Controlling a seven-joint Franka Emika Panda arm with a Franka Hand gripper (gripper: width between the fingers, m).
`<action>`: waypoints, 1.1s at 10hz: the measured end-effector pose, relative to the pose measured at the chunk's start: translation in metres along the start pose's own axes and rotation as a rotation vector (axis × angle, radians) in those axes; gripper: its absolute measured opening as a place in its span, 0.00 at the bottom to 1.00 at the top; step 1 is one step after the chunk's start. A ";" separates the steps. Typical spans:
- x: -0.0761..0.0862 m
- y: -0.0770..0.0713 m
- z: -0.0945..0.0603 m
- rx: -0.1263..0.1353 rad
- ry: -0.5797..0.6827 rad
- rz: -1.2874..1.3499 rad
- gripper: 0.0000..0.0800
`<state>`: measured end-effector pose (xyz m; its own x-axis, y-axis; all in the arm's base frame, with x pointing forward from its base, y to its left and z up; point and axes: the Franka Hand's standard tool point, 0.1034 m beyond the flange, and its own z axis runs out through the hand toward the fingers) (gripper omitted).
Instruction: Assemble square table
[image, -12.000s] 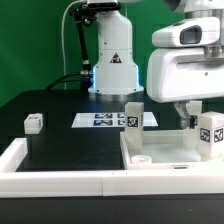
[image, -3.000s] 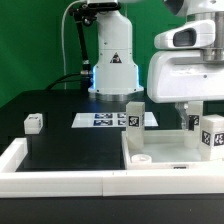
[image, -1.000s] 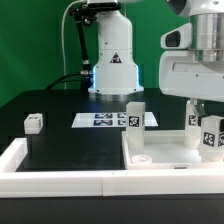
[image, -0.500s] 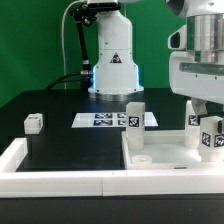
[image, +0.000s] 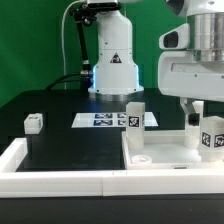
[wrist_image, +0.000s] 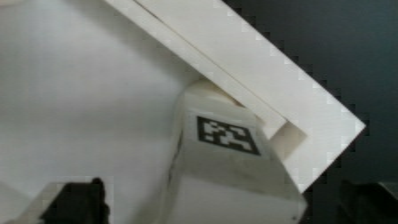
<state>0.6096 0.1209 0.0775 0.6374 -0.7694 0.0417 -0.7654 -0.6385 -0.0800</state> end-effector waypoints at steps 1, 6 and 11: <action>0.001 0.001 0.000 -0.001 0.001 -0.100 0.81; -0.002 -0.001 0.001 -0.004 0.017 -0.467 0.81; -0.006 -0.004 0.001 -0.022 0.027 -0.832 0.81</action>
Offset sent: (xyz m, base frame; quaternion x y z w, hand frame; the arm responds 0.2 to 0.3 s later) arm -0.0028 -0.0021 -0.0062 0.0170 0.0136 -0.2284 0.9733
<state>0.6090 0.1282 0.0769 0.9936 -0.0460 0.1028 -0.0470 -0.9989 0.0073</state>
